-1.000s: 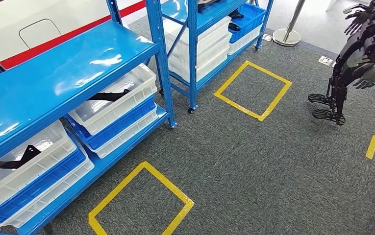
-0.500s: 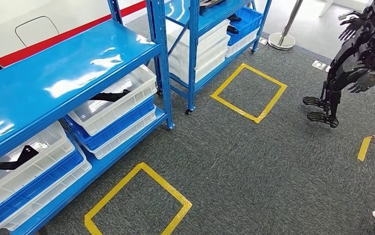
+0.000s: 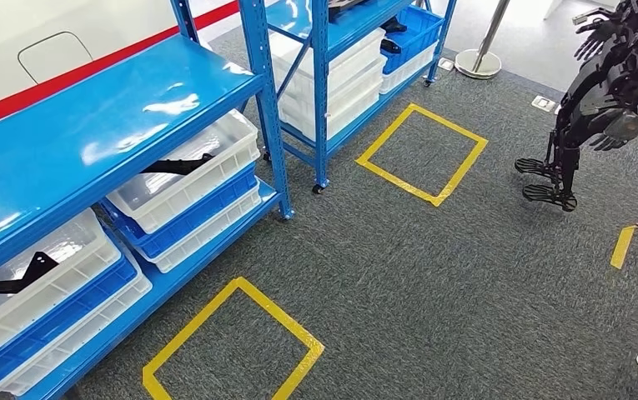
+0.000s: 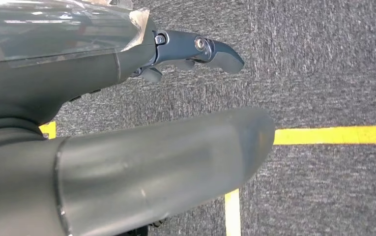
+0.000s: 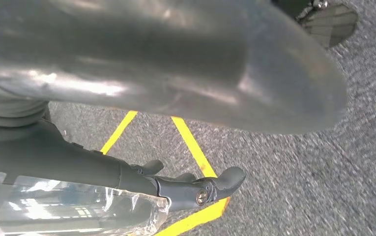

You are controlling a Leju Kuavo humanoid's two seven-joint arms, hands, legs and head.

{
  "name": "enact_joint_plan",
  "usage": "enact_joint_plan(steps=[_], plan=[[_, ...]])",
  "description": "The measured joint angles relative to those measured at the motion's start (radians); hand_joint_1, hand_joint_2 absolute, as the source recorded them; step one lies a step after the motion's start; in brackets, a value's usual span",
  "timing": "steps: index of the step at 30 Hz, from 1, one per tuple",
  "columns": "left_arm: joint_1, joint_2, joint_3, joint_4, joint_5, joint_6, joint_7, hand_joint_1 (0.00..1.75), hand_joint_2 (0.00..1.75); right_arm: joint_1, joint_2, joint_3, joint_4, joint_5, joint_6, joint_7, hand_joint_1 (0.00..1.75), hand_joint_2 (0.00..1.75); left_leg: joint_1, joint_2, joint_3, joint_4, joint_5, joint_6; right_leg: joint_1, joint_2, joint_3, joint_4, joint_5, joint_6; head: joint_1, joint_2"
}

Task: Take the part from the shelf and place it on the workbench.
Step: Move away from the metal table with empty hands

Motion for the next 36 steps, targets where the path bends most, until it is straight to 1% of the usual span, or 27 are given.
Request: enact_joint_plan(steps=[1,3,4,5,6,7,9,10,11,14,15,16,17,19,20,21,22,23,24,25,26,29,31,32,34,35,36], plan=[[0.000,0.000,-0.001,0.000,0.000,0.000,0.000,0.00,0.00,0.000,0.000,-0.001,0.000,0.000,0.000,0.000,0.00,0.00,0.002,-0.001,-0.018,0.041,-0.026,-0.004,-0.003,0.000,0.001,-0.002,0.001,-0.008,0.000,0.000],[0.001,-0.001,-0.003,0.000,-0.001,0.000,0.001,0.00,0.00,-0.001,0.001,-0.003,0.000,0.001,0.000,0.000,0.00,0.00,0.002,-0.004,-0.084,0.175,-0.092,-0.009,-0.001,0.000,0.002,-0.001,-0.001,-0.017,-0.001,0.000],[0.001,-0.001,-0.004,0.000,-0.001,0.001,0.002,0.00,0.00,0.000,0.001,-0.004,0.000,0.001,0.000,0.000,0.00,0.00,0.003,-0.005,-0.116,0.235,-0.112,-0.011,0.001,0.000,0.002,-0.001,-0.001,-0.019,0.000,0.000],[0.002,0.000,-0.005,0.000,-0.001,0.001,0.002,0.00,0.00,0.000,0.001,-0.005,0.000,0.001,0.000,0.000,0.00,0.00,0.003,-0.006,-0.136,0.267,-0.114,-0.011,0.002,0.001,0.002,-0.001,-0.001,-0.019,-0.001,0.000],[0.003,0.000,-0.006,0.000,-0.001,0.002,0.002,0.00,0.00,0.001,0.001,-0.006,0.000,0.001,0.000,0.000,0.00,0.00,0.003,-0.005,-0.134,0.256,-0.095,-0.011,0.002,0.002,0.003,-0.001,-0.002,-0.019,-0.001,0.000],[0.003,0.000,-0.007,0.000,-0.001,0.003,0.002,0.00,0.00,0.001,0.001,-0.008,0.000,0.000,0.000,0.000,0.00,0.00,0.004,-0.005,-0.114,0.208,-0.060,-0.009,0.002,0.003,0.004,-0.001,-0.002,-0.019,-0.001,0.000],[0.001,0.001,-0.008,0.000,-0.001,0.003,0.002,0.00,0.00,0.001,0.002,-0.009,0.000,0.000,0.000,0.000,0.00,0.00,0.005,-0.006,-0.050,0.069,0.007,-0.006,0.006,0.007,0.007,0.000,-0.005,-0.015,-0.001,0.000],[0.001,0.001,-0.008,0.000,-0.001,0.003,0.002,0.00,0.00,0.001,0.003,-0.009,0.000,-0.001,0.000,0.000,0.00,0.00,0.004,-0.007,-0.028,0.021,0.023,-0.003,0.009,0.008,0.006,0.001,-0.007,-0.010,0.000,0.000],[0.000,0.001,-0.009,0.000,-0.002,0.003,0.003,0.00,0.00,0.001,0.004,-0.009,0.000,-0.001,0.000,0.000,0.00,0.00,0.002,-0.009,-0.017,-0.005,0.028,0.001,0.012,0.008,0.006,0.002,-0.008,-0.006,0.000,0.000],[0.000,0.000,-0.009,0.000,-0.002,0.003,0.004,0.00,0.00,0.002,0.003,-0.010,0.000,-0.002,0.000,0.000,0.00,0.00,-0.004,-0.009,-0.014,-0.015,0.030,0.019,0.010,0.008,0.004,0.002,-0.010,0.011,0.001,0.000],[0.000,0.000,-0.009,0.000,-0.002,0.003,0.004,0.00,0.00,0.002,0.003,-0.010,0.000,-0.002,0.000,0.000,0.00,0.00,-0.004,-0.008,-0.012,-0.019,0.033,0.027,0.010,0.007,-0.004,0.016,-0.018,0.015,0.002,0.000],[-0.001,0.001,-0.010,0.000,-0.002,0.003,0.004,0.00,0.00,0.002,0.004,-0.010,0.000,-0.002,0.000,0.000,0.00,0.00,-0.001,-0.007,-0.009,-0.024,0.036,0.033,0.010,0.007,-0.021,0.051,-0.035,0.016,0.003,0.000],[-0.001,0.001,-0.010,0.000,-0.002,0.003,0.004,0.00,0.00,0.002,0.004,-0.010,0.000,-0.002,0.000,0.000,0.00,0.00,0.000,-0.005,-0.007,-0.026,0.037,0.039,0.010,0.006,-0.049,0.107,-0.060,0.015,0.004,0.000],[-0.001,0.002,-0.010,0.000,-0.002,0.003,0.004,0.00,0.00,0.004,0.005,-0.010,0.000,-0.002,0.000,-0.001,0.00,0.00,-0.001,-0.005,-0.007,-0.026,0.036,0.044,0.011,0.006,-0.119,0.245,-0.110,0.012,0.005,0.000],[0.000,0.001,-0.010,0.000,-0.002,0.003,0.005,0.00,0.00,0.006,0.005,-0.010,0.000,-0.002,0.000,-0.001,0.00,0.00,-0.002,-0.005,-0.007,-0.026,0.035,0.044,0.011,0.006,-0.142,0.287,-0.120,0.015,0.005,0.000],[0.000,0.001,-0.010,0.000,-0.002,0.003,0.005,0.00,0.00,0.007,0.005,-0.010,0.000,-0.002,0.000,-0.001,0.00,0.00,-0.002,-0.006,-0.006,-0.026,0.034,0.044,0.010,0.006,-0.146,0.290,-0.113,0.021,0.005,0.000],[0.000,0.000,-0.010,0.000,-0.002,0.003,0.005,0.00,0.00,0.008,0.005,-0.010,0.000,-0.001,0.000,-0.001,0.00,0.00,-0.001,-0.007,-0.004,-0.026,0.034,0.043,0.009,0.005,-0.128,0.249,-0.092,0.029,0.005,0.000],[0.000,0.000,-0.010,0.000,-0.002,0.003,0.005,0.00,0.00,0.007,0.004,-0.010,0.000,0.000,0.000,-0.001,0.00,0.00,-0.001,-0.007,-0.002,-0.026,0.032,0.040,0.008,0.004,-0.094,0.177,-0.062,0.036,0.005,0.000],[0.000,0.000,-0.010,0.000,-0.002,0.003,0.005,0.00,0.00,0.006,0.004,-0.010,0.000,0.001,0.000,-0.001,0.00,0.00,-0.003,-0.008,0.000,-0.024,0.029,0.037,0.009,0.002,-0.059,0.102,-0.035,0.040,0.005,0.000],[0.000,0.000,-0.010,0.000,-0.002,0.003,0.005,0.00,0.00,0.005,0.004,-0.010,0.000,0.003,0.000,-0.001,0.00,0.00,-0.005,-0.008,0.002,-0.023,0.026,0.032,0.009,0.000,-0.029,0.044,-0.014,0.037,0.005,0.000],[0.000,0.000,-0.010,0.000,-0.001,0.003,0.006,0.00,0.00,0.004,0.004,-0.010,0.000,0.004,0.000,-0.001,0.00,0.00,-0.008,-0.008,0.003,-0.023,0.024,0.027,0.011,-0.001,-0.012,0.010,-0.003,0.031,0.004,0.000],[0.000,0.000,-0.009,0.000,0.001,0.004,0.007,0.00,0.00,0.003,0.005,-0.010,0.000,0.008,0.002,0.000,0.00,0.00,-0.006,-0.008,0.004,-0.023,0.021,0.013,0.012,-0.001,-0.005,-0.002,0.003,0.008,0.003,0.000],[0.000,0.001,-0.009,0.000,0.003,0.005,0.008,0.00,0.00,0.002,0.004,-0.010,0.000,0.013,0.003,0.001,0.00,0.00,-0.002,-0.009,-0.008,0.008,-0.003,0.002,0.006,-0.001,-0.002,-0.006,0.005,-0.006,0.003,0.000],[0.000,0.001,-0.009,0.000,0.005,0.005,0.010,0.00,0.00,0.000,0.004,-0.010,0.000,0.017,0.005,0.003,0.00,0.00,0.000,-0.009,-0.028,0.053,-0.030,-0.003,0.003,-0.001,0.000,-0.007,0.006,-0.013,0.002,0.000],[0.002,0.002,-0.009,0.000,0.009,0.006,0.012,0.00,0.00,-0.002,0.005,-0.010,0.000,0.025,0.010,0.007,0.00,0.00,0.001,-0.009,-0.095,0.188,-0.096,-0.010,0.005,-0.001,0.000,-0.007,0.003,-0.021,0.002,0.000],[0.003,0.002,-0.009,0.001,0.010,0.006,0.013,0.00,0.00,-0.003,0.005,-0.010,0.000,0.027,0.013,0.009,0.00,0.00,0.002,-0.010,-0.125,0.243,-0.113,-0.012,0.005,-0.001,0.001,-0.007,0.002,-0.021,0.002,0.000],[0.005,0.003,-0.009,0.001,0.010,0.006,0.013,0.00,0.00,-0.003,0.005,-0.010,0.000,0.028,0.015,0.010,0.00,0.00,0.002,-0.009,-0.141,0.268,-0.111,-0.013,0.006,-0.001,0.002,-0.007,0.002,-0.022,0.002,0.000]])
